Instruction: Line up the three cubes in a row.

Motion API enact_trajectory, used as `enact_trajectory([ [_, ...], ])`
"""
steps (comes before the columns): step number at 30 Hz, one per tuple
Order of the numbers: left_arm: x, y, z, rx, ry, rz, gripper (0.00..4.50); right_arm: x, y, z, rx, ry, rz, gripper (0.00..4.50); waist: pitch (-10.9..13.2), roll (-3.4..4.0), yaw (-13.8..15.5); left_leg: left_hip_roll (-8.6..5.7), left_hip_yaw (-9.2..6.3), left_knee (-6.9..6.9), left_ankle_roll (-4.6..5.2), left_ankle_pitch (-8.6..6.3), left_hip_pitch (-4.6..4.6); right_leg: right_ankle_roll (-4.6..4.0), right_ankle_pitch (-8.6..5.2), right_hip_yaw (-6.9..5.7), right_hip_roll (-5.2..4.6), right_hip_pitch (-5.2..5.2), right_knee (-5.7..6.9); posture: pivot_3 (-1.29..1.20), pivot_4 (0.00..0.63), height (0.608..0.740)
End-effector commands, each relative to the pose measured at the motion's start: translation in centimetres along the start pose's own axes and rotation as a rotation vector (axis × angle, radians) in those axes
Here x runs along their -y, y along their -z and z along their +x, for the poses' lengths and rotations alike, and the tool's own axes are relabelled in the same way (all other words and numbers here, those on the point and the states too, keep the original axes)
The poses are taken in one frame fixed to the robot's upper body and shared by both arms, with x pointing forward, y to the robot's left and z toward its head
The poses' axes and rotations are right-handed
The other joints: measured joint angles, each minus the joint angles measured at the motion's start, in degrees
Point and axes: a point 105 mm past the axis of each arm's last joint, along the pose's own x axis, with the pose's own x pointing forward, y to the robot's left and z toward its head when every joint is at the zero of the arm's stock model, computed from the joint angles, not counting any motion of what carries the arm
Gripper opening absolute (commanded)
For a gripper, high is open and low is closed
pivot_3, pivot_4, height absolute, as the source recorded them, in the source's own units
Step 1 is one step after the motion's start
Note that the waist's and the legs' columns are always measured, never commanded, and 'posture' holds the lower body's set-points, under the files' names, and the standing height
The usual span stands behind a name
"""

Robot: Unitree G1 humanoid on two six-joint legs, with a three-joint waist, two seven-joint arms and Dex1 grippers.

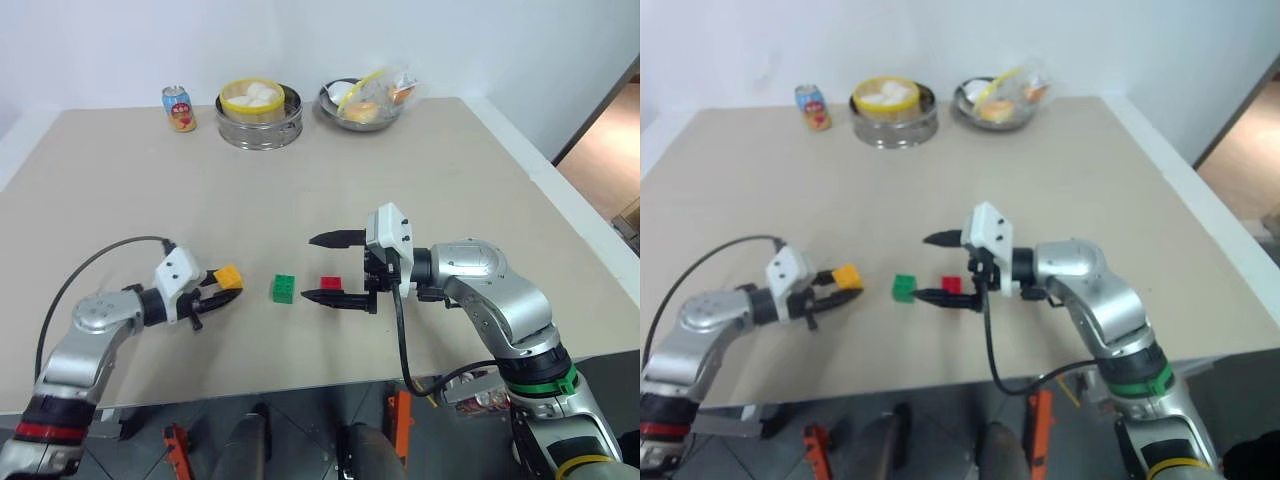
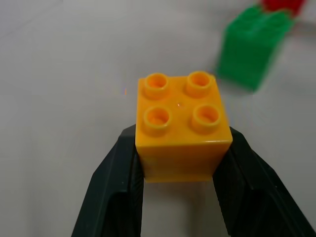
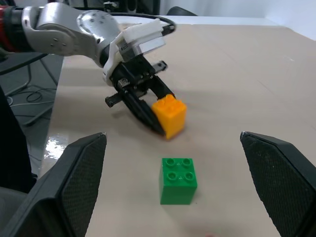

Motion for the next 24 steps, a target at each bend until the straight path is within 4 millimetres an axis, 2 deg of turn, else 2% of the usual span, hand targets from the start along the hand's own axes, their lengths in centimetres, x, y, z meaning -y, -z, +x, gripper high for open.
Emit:
enact_trajectory([
  [1, -0.5, -0.1, 0.1, -0.027, 0.148, 0.07, 1.35, -0.3, -1.4, -0.5, 0.021, 0.016, -0.06, 4.5, 0.0, 0.0, 0.0, 0.08, 0.06, 0.0, -0.01, -0.01, -0.01, -0.02, 0.02, 0.01, 0.08, 0.05, 0.01, 0.0, 0.15, 0.74],
  [6, -1.6, -0.7, 0.3, -0.003, 0.221, 0.072, 1.35, -0.6, -1.5, -0.9, 0.009, 0.041, -0.06, 4.5, 0.0, -0.01, 0.0, 0.46, 0.23, 0.08, -0.07, -0.07, -0.01, -0.09, 0.01, 0.05, 0.46, 0.1, 0.05, 0.0, 0.15, 0.74],
  [11, -1.4, -0.7, -0.4, 0.011, 0.283, 0.103, 1.35, -0.7, -1.5, -1.4, -0.008, 0.06, -0.057, 4.5, 0.0, -0.01, 0.0, 0.58, 0.32, 0.23, -0.11, -0.12, -0.01, -0.14, 0.03, 0.08, 0.52, 0.1, 0.08, 0.0, 0.15, 0.74],
  [18, -1.8, -0.3, -2.2, -0.021, 0.277, 0.119, 1.35, -0.7, -1.2, -1.8, -0.026, 0.066, -0.049, 4.5, 0.0, -0.01, 0.0, 0.7, 0.46, 0.37, -0.17, -0.18, -0.01, -0.2, 0.15, 0.02, 0.42, 0.02, 0.08, 0.0, 0.15, 0.74],
  [24, -1.8, -0.2, -2.0, -0.022, 0.27, 0.133, 1.35, -0.7, -1.2, -1.7, -0.028, 0.058, -0.047, 4.5, 0.0, -0.01, 0.0, 0.74, 0.49, 0.41, -0.17, -0.18, -0.01, -0.21, 0.18, 0.0, 0.42, -0.1, 0.08, 0.0, 0.15, 0.74],
])
